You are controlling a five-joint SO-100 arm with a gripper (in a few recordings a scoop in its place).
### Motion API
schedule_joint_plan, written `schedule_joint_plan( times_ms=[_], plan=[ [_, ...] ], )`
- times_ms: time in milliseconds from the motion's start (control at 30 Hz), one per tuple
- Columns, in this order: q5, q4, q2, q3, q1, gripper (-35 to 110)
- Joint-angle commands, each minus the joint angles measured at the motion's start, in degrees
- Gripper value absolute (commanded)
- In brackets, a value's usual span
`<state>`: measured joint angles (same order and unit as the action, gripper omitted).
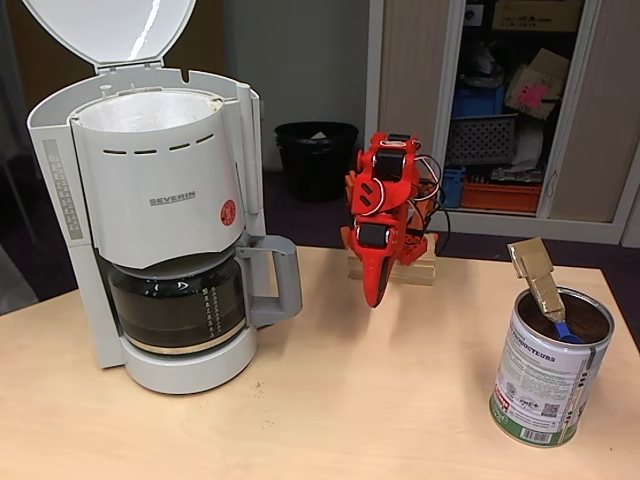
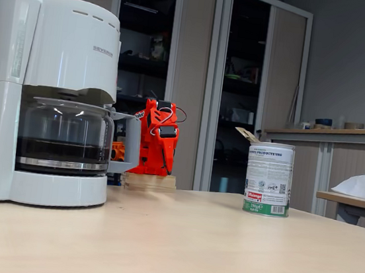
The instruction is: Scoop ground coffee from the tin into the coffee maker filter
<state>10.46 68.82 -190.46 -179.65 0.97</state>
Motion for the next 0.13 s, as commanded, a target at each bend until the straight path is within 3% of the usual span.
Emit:
schedule_joint_plan(
  times_ms=[0, 100],
  plan=[
    [1.32, 0.62, 0.0, -0.35, 0.7, 0],
    [1.32, 0.62, 0.0, -0.35, 0.7, 0]
  ],
)
